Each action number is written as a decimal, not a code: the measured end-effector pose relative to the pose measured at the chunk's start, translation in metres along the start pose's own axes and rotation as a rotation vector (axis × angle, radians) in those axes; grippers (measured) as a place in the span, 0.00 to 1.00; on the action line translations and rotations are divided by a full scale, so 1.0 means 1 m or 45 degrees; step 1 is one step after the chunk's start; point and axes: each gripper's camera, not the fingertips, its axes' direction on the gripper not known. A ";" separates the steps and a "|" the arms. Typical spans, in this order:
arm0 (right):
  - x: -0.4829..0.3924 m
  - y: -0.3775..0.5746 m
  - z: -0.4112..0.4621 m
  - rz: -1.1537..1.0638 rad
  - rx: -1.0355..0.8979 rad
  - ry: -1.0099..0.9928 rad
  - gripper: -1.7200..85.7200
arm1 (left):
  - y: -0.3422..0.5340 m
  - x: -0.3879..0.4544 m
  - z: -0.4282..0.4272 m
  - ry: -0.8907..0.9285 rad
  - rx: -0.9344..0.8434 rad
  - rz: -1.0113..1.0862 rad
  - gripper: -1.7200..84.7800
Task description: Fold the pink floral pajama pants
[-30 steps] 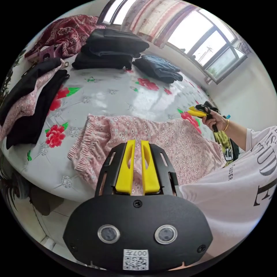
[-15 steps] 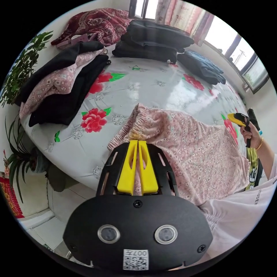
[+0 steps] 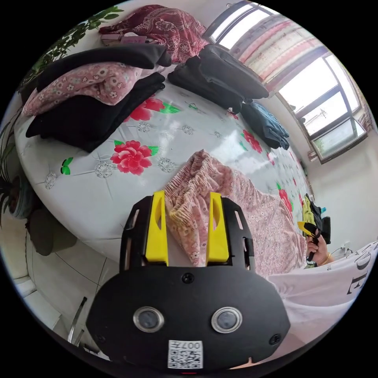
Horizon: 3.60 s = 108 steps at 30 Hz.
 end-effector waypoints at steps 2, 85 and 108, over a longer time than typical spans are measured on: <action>-0.004 0.024 -0.023 0.025 0.090 0.034 0.02 | -0.007 -0.002 0.001 -0.023 -0.024 0.005 0.15; -0.001 0.171 -0.279 0.559 0.982 0.677 0.02 | 0.092 0.171 0.063 0.292 -0.448 0.436 0.10; -0.178 0.035 -0.022 -0.500 -0.046 0.255 0.13 | 0.055 0.107 0.088 0.586 -0.504 0.361 0.14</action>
